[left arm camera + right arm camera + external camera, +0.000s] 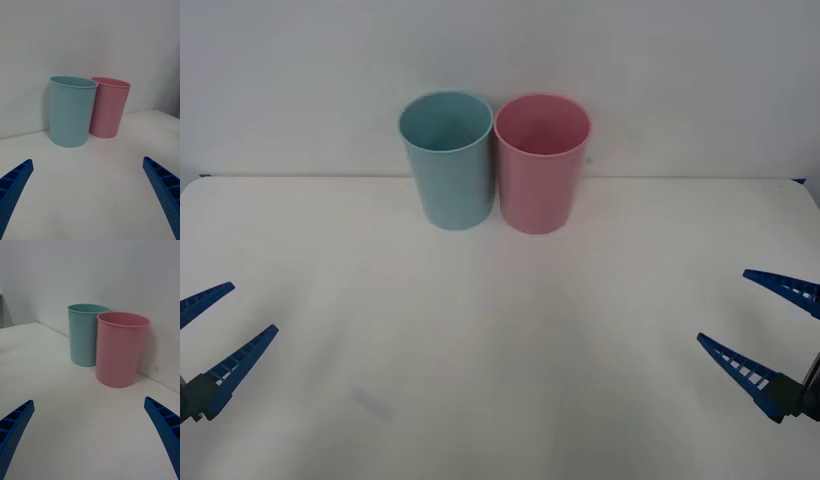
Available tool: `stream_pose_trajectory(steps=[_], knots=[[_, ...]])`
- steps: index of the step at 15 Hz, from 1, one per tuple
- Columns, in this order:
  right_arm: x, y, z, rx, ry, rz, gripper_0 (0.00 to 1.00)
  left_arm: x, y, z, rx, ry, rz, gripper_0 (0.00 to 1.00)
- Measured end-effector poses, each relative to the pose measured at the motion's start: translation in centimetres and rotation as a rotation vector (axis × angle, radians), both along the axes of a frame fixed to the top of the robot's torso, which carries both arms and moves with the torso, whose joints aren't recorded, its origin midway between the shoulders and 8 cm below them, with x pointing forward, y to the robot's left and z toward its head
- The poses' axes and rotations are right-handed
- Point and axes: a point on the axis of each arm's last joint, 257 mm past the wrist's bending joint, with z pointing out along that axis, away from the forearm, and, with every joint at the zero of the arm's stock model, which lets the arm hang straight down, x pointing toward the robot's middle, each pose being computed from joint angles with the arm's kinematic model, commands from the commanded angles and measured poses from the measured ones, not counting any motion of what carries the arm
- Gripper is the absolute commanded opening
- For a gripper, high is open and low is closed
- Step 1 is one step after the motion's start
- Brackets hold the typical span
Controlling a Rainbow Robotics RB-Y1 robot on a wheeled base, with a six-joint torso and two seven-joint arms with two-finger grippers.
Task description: Grasp the object on the table and drop it into the matching bin: aluminum can to the light blue bin, PET bottle to the pink bin.
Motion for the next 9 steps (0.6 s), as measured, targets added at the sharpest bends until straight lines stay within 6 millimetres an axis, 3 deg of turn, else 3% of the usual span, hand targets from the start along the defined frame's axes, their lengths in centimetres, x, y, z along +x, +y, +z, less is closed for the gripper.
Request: stream_pose_trajectory(steps=[4,9], knots=[[-2.7,-2.5,-0.8,-0.014,0.054,-0.023,1.00,0.0,0.0,0.0,0.000,0.000,0.000,1.00],[-4.0,-2.6,-1.5,-0.033,0.065,-0.034,1.00,0.0,0.0,0.0,0.000,0.000,0.000,1.00]])
